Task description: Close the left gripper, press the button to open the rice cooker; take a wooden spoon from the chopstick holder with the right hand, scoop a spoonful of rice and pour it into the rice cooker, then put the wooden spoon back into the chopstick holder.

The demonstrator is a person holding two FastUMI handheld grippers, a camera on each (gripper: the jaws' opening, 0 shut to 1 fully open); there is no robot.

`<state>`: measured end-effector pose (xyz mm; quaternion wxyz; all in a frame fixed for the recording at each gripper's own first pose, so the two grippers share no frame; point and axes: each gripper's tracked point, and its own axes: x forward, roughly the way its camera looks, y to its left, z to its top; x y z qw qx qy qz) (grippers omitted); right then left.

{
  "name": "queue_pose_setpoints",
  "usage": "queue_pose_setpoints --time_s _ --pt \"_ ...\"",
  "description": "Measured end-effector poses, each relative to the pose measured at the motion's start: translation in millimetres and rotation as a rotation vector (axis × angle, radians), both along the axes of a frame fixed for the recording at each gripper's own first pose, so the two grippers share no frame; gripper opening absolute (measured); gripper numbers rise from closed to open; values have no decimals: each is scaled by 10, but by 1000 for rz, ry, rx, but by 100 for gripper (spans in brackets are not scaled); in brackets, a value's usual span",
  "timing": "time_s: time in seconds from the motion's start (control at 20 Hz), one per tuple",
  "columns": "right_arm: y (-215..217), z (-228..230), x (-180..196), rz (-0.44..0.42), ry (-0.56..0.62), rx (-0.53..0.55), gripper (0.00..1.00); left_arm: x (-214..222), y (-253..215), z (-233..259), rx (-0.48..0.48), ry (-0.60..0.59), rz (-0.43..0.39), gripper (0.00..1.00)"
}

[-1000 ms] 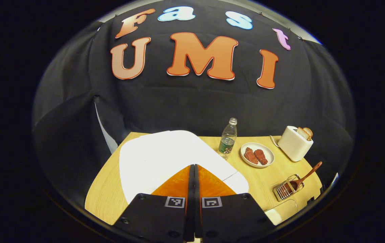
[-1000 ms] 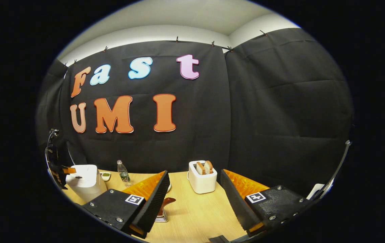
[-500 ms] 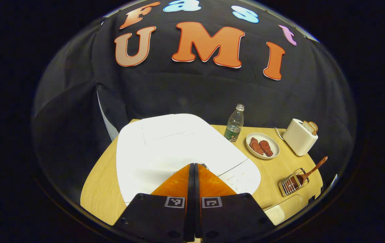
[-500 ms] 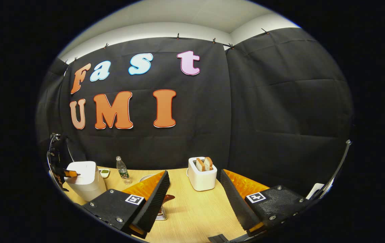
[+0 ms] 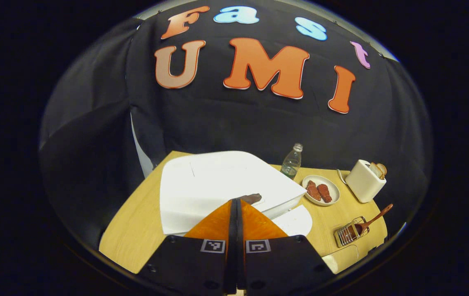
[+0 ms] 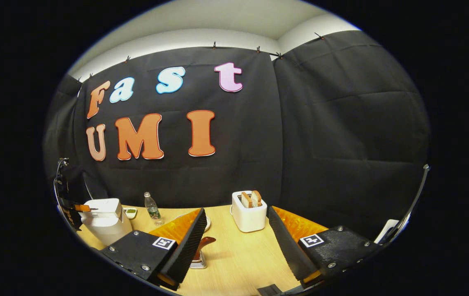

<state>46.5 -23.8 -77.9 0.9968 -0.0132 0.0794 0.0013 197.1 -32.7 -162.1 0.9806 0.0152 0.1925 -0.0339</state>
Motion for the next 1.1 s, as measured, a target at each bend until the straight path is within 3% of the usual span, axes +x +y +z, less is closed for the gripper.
queue_pose_setpoints --time_s 0.15,0.65,0.85,0.9,0.95,1.1 --pt "56 -10 45 12 -24 40 94 -142 63 447 -14 -71 23 5" --pt "400 -706 413 90 83 211 94 -831 226 1671 -134 -297 79 5" --pt "544 -1063 606 115 153 336 95 -1142 523 2013 -54 -368 139 8" --pt "580 -1183 663 117 180 372 95 -1186 525 2033 -44 -375 136 37" --pt "612 -1310 710 118 203 405 95 -1284 513 2063 -39 -383 137 48" --pt "653 -1707 849 89 278 473 95 -1454 701 2170 -19 -419 174 42"
